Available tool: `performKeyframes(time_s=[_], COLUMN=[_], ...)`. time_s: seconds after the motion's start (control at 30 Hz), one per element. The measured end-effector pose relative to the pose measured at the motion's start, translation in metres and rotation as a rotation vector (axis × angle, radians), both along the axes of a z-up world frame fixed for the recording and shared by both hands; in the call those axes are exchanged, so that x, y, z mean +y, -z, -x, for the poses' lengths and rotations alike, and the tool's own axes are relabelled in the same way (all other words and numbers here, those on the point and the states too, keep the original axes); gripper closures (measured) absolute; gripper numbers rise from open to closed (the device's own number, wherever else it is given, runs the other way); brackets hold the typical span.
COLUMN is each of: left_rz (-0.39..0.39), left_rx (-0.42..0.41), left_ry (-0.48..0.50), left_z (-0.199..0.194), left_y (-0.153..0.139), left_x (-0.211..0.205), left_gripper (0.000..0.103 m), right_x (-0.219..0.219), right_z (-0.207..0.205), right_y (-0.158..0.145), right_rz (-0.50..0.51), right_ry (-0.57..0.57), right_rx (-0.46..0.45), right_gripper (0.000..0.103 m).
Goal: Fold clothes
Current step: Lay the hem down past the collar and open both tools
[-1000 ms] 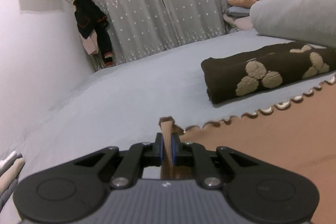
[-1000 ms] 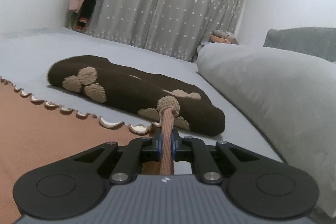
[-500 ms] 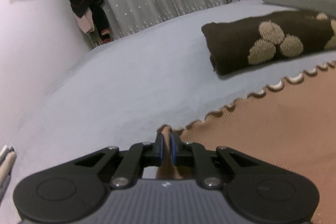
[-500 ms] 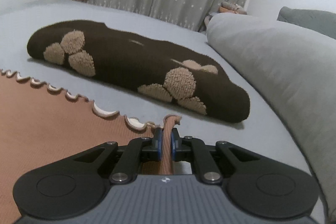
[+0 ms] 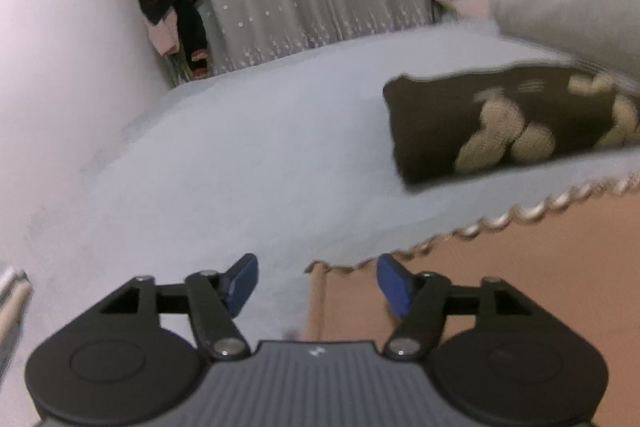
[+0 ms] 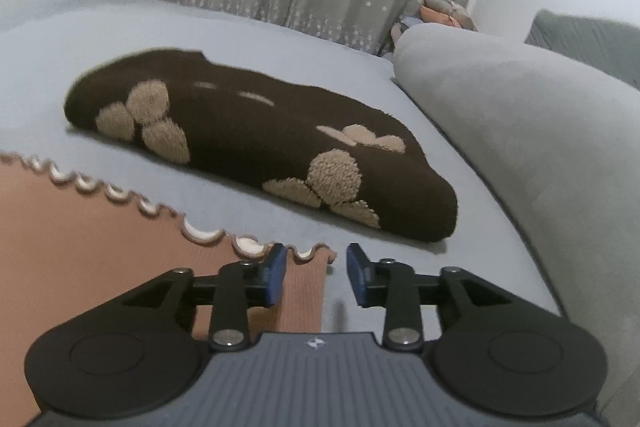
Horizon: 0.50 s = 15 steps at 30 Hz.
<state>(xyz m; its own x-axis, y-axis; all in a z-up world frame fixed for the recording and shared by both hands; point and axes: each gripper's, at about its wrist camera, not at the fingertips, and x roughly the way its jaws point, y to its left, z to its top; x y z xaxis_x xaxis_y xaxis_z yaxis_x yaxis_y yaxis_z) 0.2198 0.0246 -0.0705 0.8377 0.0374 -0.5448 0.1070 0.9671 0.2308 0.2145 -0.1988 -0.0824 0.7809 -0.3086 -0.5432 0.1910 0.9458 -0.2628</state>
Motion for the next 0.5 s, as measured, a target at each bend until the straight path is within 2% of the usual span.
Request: performKeyframes(time_s=[0.03,0.2,0.37,0.5], left_rz=[0.038,0.184,0.238,0.261], left_rx=[0.004,0.050,0.026,0.018], left_ry=[0.008,0.092,0.175,0.185], left_z=[0.005,0.035,0.070,0.087], left_y=[-0.004,-0.007,0.011,0.028], left_x=[0.001,-0.009,-0.025,-0.024], left_gripper=[0.025,0.024,0.024,0.024], right_x=[0.001,0.018,0.049,0.069], right_z=[0.004,0.027,0.048,0.061], right_y=[-0.005,-0.017,-0.008,0.009], right_rz=[-0.021,-0.148,-0.260,-0.287], right_ry=[-0.006,-0.055,-0.128,-0.151], right_rx=[-0.009,-0.042,-0.038,-0.013], right_gripper=[0.062,0.056,0.055,0.055])
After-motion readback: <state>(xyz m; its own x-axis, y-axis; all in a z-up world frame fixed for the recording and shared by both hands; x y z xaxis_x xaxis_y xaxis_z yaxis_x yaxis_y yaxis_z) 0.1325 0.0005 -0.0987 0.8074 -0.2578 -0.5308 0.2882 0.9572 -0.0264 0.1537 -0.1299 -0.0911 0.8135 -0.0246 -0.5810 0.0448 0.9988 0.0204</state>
